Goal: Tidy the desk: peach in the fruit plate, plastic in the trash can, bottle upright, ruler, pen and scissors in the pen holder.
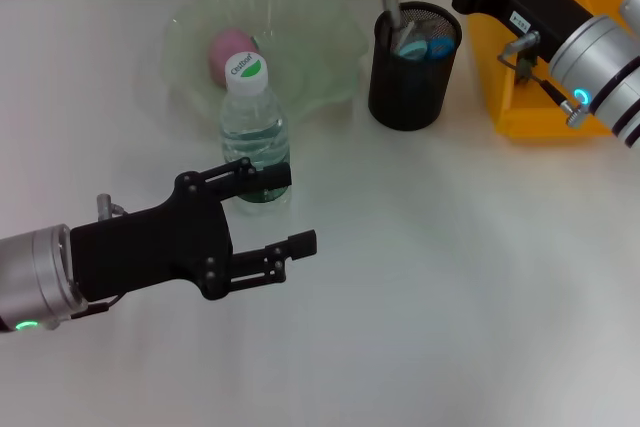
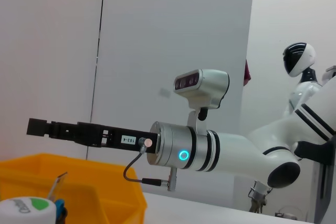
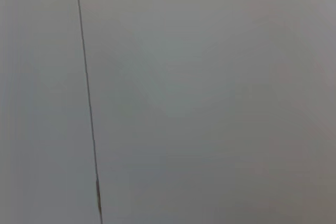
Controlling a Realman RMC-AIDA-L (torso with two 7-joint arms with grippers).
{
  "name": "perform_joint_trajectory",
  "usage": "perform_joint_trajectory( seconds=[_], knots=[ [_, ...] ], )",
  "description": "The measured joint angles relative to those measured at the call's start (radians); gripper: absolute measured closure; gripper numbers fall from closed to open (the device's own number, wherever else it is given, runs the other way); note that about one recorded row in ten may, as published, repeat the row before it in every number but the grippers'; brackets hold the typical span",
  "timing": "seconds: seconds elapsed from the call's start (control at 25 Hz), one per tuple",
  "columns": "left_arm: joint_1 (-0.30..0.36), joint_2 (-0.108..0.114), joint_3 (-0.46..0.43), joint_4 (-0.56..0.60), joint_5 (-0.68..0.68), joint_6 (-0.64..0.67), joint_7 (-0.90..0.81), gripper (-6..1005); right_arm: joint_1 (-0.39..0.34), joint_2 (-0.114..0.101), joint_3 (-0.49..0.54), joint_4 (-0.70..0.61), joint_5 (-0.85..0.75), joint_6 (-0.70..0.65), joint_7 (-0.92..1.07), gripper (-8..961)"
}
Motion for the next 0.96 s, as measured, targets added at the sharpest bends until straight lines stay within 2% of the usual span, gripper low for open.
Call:
perform_joint_trajectory(
  seconds=[0.08, 0.24, 0.36, 0.4, 0.44, 0.52, 0.56, 0.6, 0.64, 0.76, 0.8, 0.88, 0.92, 0.96],
  knots=[
    [0.002, 0.000, 0.002, 0.000, -0.001, 0.003, 0.000, 249, -0.016, 0.000, 0.000, -0.002, -0.002, -0.030, 0.032, 499],
    [0.010, 0.000, -0.001, 0.000, -0.003, 0.013, -0.002, 249, -0.061, -0.008, -0.013, -0.031, -0.015, -0.111, 0.121, 460],
    [0.021, 0.003, -0.005, 0.000, -0.005, 0.028, -0.006, 249, -0.153, -0.012, -0.065, -0.140, -0.066, -0.201, 0.253, 432],
    [0.027, 0.004, -0.005, 0.000, -0.005, 0.033, -0.007, 249, -0.223, -0.014, -0.100, -0.245, -0.136, -0.255, 0.354, 423],
    [0.035, 0.008, -0.006, 0.002, -0.005, 0.041, -0.008, 249, -0.223, -0.014, -0.100, -0.245, -0.136, -0.255, 0.354, 414],
    [0.049, 0.013, -0.007, 0.005, -0.005, 0.054, -0.008, 249, -0.292, -0.019, -0.113, -0.344, -0.226, -0.327, 0.426, 396],
    [0.058, 0.018, -0.008, 0.007, -0.005, 0.063, -0.008, 249, -0.325, -0.024, -0.113, -0.380, -0.277, -0.375, 0.447, 388],
    [0.068, 0.025, -0.011, 0.007, -0.005, 0.073, -0.008, 249, -0.379, -0.040, -0.109, -0.429, -0.363, -0.477, 0.458, 379],
    [0.077, 0.032, -0.015, 0.007, -0.005, 0.080, -0.008, 249, -0.379, -0.040, -0.109, -0.429, -0.363, -0.477, 0.458, 370],
    [0.112, 0.059, -0.021, 0.007, -0.004, 0.097, -0.008, 249, -0.427, -0.072, -0.108, -0.451, -0.506, -0.655, 0.459, 343],
    [0.117, 0.063, -0.021, 0.007, -0.003, 0.099, -0.008, 249, -0.439, -0.086, -0.103, -0.449, -0.603, -0.742, 0.458, 289],
    [0.134, 0.080, -0.021, 0.005, 0.000, 0.105, -0.008, 249, -0.442, -0.087, -0.099, -0.448, -0.642, -0.764, 0.458, 182],
    [0.134, 0.080, -0.021, 0.005, 0.000, 0.105, -0.008, 249, -0.448, -0.086, -0.091, -0.448, -0.676, -0.770, 0.458, 182],
    [0.148, 0.092, -0.021, 0.002, 0.000, 0.109, -0.008, 249, -0.452, -0.084, -0.084, -0.448, -0.697, -0.771, 0.458, 182]
  ],
)
